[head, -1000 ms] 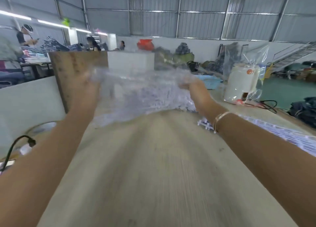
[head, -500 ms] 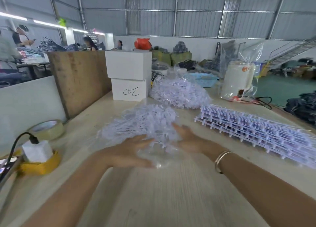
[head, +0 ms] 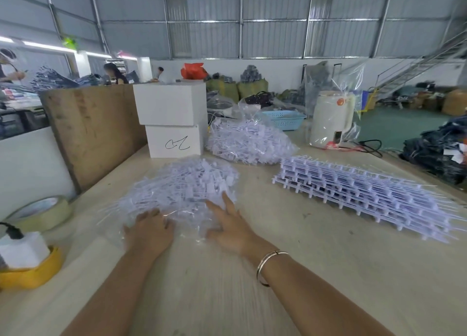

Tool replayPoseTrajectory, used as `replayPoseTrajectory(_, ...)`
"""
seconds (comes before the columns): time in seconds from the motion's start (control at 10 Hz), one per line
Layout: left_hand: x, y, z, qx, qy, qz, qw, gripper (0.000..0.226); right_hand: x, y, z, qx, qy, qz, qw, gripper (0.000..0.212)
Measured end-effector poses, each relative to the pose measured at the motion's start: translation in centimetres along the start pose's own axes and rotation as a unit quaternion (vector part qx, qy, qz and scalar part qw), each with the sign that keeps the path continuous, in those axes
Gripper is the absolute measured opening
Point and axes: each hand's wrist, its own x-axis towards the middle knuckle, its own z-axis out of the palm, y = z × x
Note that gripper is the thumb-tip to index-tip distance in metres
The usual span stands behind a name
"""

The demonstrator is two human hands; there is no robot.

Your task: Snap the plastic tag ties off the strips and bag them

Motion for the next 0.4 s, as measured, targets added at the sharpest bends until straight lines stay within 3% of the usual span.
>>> replayPoseTrajectory(0.1,-1.0,0.8,-0.2,0.086,0.086,0.032,0.992,0.039,-1.2,0.5,-1.3,0.132,0.031,0.003,0.991,0.073)
replayPoseTrajectory(0.2,-2.7,3.0,-0.8,0.146,0.137,0.052,0.978,0.052,-2.8,1.8,-2.6,-0.023,0.078,0.052,0.995,0.055)
replayPoseTrajectory(0.3,-4.4,5.9,-1.3,0.073,0.165,0.123,0.976,0.057,-5.0,2.9,-3.4,-0.150,0.051,0.113,0.981,0.052)
replayPoseTrajectory(0.4,-6.5,9.2,-1.1,0.037,0.120,0.260,0.957,0.052,-7.0,2.7,-3.6,-0.162,0.012,0.118,0.980,0.055)
